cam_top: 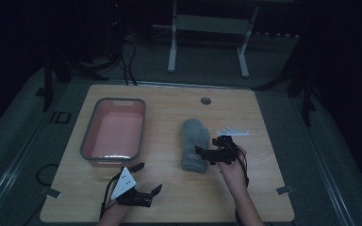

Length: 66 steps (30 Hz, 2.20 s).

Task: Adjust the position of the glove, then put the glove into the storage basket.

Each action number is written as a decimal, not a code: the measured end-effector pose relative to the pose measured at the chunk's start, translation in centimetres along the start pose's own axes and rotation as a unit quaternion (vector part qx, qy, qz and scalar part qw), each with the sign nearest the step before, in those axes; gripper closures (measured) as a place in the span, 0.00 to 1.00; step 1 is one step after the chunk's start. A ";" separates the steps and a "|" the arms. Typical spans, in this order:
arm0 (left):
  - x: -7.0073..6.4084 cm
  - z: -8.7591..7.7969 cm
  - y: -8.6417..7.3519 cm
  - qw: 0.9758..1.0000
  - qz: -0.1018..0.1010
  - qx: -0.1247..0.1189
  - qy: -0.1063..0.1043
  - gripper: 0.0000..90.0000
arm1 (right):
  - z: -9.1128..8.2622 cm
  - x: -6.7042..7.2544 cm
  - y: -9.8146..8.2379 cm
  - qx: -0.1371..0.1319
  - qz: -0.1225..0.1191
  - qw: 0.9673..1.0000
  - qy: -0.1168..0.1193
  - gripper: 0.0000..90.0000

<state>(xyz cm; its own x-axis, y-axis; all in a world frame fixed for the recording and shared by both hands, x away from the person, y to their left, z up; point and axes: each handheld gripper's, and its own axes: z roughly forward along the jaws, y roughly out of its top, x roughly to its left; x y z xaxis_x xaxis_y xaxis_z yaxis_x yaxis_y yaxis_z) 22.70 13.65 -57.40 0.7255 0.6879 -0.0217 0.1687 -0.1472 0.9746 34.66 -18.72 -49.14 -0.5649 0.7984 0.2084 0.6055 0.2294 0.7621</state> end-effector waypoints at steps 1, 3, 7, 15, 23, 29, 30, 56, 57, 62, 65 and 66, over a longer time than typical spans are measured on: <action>0.0 0.0 0.0 1.000 0.002 0.002 -0.002 0.02 | -0.2 -0.2 -0.2 0.001 -0.009 1.000 0.000 0.16; -0.1 0.1 0.1 1.000 -0.002 0.009 -0.007 0.02 | -0.7 -0.6 -0.5 -0.006 -0.036 0.999 -0.011 0.16; -0.4 0.5 0.5 0.999 0.001 0.040 -0.014 0.02 | -2.0 -1.5 -1.0 -0.019 -0.066 0.998 -0.008 0.16; -1.0 1.5 2.9 0.997 0.001 0.070 -0.038 0.02 | -4.4 -3.0 -1.2 -0.022 -0.077 0.997 -0.007 0.16; -0.3 3.5 6.6 0.996 -0.010 0.080 -0.034 0.02 | -4.7 -3.8 -0.5 -0.012 -0.044 0.999 -0.002 0.13; 1.1 5.8 8.0 0.994 -0.048 0.091 -0.030 0.02 | -3.6 -3.6 0.3 -0.003 -0.046 0.999 0.003 0.14; 1.3 6.0 8.2 0.994 -0.051 0.093 -0.029 0.02 | -3.4 -3.5 0.4 -0.003 -0.049 0.999 -0.001 0.15; 4.3 17.6 7.7 0.946 -0.175 0.269 -0.034 0.23 | 4.1 -4.5 -0.3 0.101 -0.015 0.995 0.010 0.49; 4.3 17.8 7.5 0.943 -0.178 0.278 -0.035 0.23 | 4.2 -4.6 -0.4 0.107 -0.012 0.994 0.011 0.49; 4.7 18.6 6.7 0.938 -0.193 0.283 -0.049 0.23 | 5.1 -4.7 -0.7 0.124 0.000 0.992 0.022 0.53; 4.8 19.0 6.4 0.937 -0.201 0.278 -0.070 0.29 | 5.3 -4.6 -0.9 0.124 0.000 0.992 0.031 0.65; 4.9 19.1 6.3 0.935 -0.206 0.276 -0.080 0.35 | 5.4 -4.5 -0.9 0.123 -0.003 0.992 0.035 0.70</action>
<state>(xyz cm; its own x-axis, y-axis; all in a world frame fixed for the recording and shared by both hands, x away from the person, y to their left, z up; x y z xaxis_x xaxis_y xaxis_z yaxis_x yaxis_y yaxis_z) 40.09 2.51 -55.61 0.6061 0.6581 -0.4466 0.7426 -0.2672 0.6142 39.66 -19.54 -54.08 -0.6010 0.7577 0.2542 0.7161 0.3694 0.5922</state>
